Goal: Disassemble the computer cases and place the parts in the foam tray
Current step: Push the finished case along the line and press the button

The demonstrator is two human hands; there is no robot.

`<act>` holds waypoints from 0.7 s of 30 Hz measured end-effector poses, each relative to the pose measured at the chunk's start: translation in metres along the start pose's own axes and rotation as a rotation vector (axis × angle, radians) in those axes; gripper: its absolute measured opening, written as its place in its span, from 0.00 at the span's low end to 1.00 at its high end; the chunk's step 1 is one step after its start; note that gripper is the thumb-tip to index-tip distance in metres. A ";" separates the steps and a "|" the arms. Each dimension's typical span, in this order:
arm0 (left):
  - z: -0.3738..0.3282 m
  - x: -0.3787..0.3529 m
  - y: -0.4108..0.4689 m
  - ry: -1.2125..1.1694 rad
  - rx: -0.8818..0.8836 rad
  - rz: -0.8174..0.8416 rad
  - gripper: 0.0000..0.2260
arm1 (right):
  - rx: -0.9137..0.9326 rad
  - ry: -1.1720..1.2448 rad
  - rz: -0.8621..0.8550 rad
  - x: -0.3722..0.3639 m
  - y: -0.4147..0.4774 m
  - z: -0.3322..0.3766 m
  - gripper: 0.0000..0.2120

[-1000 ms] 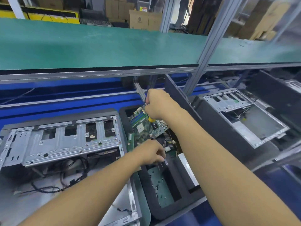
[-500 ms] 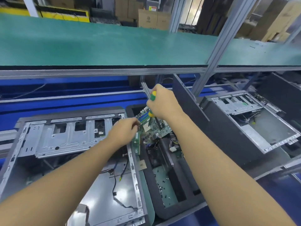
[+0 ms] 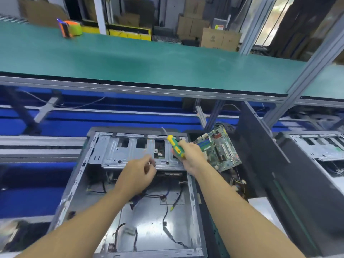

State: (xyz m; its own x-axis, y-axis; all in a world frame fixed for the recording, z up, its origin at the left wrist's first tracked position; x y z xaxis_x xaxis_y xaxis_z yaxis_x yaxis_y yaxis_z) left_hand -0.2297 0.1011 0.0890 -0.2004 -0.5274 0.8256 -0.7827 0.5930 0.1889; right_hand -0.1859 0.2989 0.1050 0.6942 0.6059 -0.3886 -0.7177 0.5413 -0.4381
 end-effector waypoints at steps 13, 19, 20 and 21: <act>-0.007 -0.075 -0.001 -1.255 0.904 0.260 0.16 | 0.026 0.302 0.045 0.011 -0.016 -0.019 0.16; -0.018 -0.058 -0.021 -1.032 0.767 0.519 0.07 | -0.028 0.405 0.084 0.013 -0.020 -0.018 0.16; -0.018 -0.054 -0.026 -1.017 0.756 0.595 0.09 | -0.043 0.399 0.092 0.014 -0.021 -0.017 0.15; -0.017 -0.049 -0.032 -1.014 0.749 0.681 0.10 | -0.055 0.401 0.100 0.014 -0.021 -0.017 0.15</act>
State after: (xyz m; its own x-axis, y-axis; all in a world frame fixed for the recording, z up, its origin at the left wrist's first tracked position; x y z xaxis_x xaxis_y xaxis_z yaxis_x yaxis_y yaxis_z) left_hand -0.1854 0.1182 0.0518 -0.7327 -0.6640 -0.1493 -0.4219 0.6153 -0.6659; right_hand -0.1598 0.2861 0.0949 0.5953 0.3732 -0.7116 -0.7864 0.4524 -0.4206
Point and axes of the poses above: each hand's wrist, its own y-axis towards the middle knuckle, its own x-axis out of the back of the hand, z = x × y, the point moved 3 cm from there along y, towards the middle knuckle, and after that the axes turned 14 degrees about y, right-handed, at the moved point
